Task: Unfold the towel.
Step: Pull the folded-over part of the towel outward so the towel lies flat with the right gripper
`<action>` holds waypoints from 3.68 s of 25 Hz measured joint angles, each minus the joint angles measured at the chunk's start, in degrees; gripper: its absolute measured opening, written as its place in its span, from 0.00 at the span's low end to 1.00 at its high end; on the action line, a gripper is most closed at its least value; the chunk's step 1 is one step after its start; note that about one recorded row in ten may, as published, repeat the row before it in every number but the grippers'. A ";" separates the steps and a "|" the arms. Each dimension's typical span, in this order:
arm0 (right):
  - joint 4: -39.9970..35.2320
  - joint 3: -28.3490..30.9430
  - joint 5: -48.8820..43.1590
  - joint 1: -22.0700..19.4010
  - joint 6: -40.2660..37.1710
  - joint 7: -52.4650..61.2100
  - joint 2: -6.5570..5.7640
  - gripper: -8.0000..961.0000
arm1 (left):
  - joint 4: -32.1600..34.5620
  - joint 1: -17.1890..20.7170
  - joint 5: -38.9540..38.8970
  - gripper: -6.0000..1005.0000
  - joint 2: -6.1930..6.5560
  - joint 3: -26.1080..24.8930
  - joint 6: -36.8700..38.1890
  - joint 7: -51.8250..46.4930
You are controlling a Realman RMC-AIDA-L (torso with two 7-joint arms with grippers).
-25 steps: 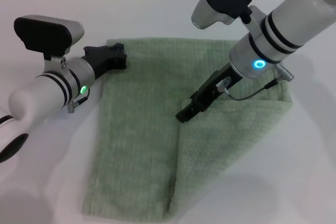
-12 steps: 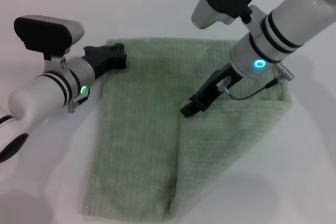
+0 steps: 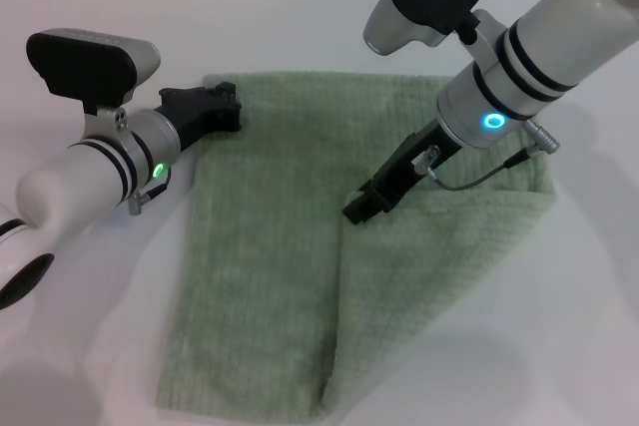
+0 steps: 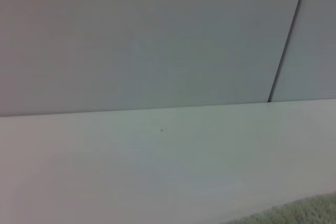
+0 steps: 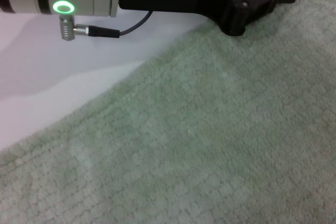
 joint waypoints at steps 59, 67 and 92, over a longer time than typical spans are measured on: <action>-6.69 0.05 -0.13 -1.93 -4.26 -2.05 -0.60 0.01 | -0.56 0.22 0.00 0.00 0.10 -0.05 -0.22 0.00; -11.66 1.37 -2.82 -3.83 -7.32 0.57 -0.80 0.01 | -0.61 0.28 0.00 0.00 0.14 -0.05 -0.27 0.00; -26.73 12.03 -12.09 -9.00 -27.97 5.17 -0.54 0.01 | -0.74 0.44 -0.01 0.00 0.18 0.00 -0.31 0.00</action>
